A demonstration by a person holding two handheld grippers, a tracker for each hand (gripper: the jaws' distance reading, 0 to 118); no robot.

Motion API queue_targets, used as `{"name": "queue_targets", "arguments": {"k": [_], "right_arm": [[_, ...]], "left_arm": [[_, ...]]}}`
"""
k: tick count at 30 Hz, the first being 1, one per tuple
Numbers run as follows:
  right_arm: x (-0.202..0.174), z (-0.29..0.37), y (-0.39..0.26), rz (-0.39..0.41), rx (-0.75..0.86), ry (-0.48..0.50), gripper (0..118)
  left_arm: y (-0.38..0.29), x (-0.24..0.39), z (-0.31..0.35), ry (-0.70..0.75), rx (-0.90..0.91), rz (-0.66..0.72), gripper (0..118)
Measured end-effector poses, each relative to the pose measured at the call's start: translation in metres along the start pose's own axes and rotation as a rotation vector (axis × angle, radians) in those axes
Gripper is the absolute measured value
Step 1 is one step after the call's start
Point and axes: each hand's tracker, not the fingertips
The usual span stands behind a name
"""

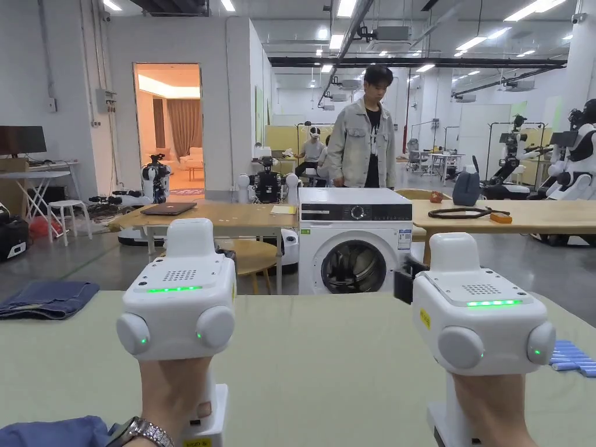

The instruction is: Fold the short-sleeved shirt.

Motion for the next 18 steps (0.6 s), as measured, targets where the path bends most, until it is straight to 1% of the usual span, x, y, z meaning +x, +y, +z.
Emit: {"name": "queue_targets", "arguments": {"k": [1,2,4,5,7,10,13,18], "right_arm": [[-0.002,-0.001,0.000,0.005,0.001,-0.025,0],[0.001,0.001,0.003,-0.004,0.018,-0.026,0],[0.007,-0.002,0.009,-0.042,-0.005,0.018,0],[0.009,-0.003,0.012,-0.052,-0.018,0.012,0],[0.007,-0.004,-0.005,-0.059,-0.018,0.008,0],[0.004,-0.006,-0.013,-0.071,-0.029,0.020,0],[-0.008,-0.013,-0.021,-0.071,-0.039,0.048,0],[-0.048,-0.024,-0.025,-0.093,-0.058,0.138,0]], "left_arm": [[0.000,-0.002,0.000,-0.033,-0.011,0.021,2],[0.000,-0.004,0.000,-0.062,-0.024,0.041,2],[-0.003,-0.006,0.002,-0.055,-0.022,0.034,1],[-0.005,-0.005,0.003,-0.051,-0.017,0.023,1],[-0.008,-0.005,0.005,-0.043,-0.008,-0.006,1],[-0.010,-0.013,0.006,-0.041,-0.016,0.003,1],[-0.014,-0.030,0.007,-0.016,-0.034,0.019,1],[-0.032,-0.076,0.010,0.092,-0.103,-0.015,1]]}}
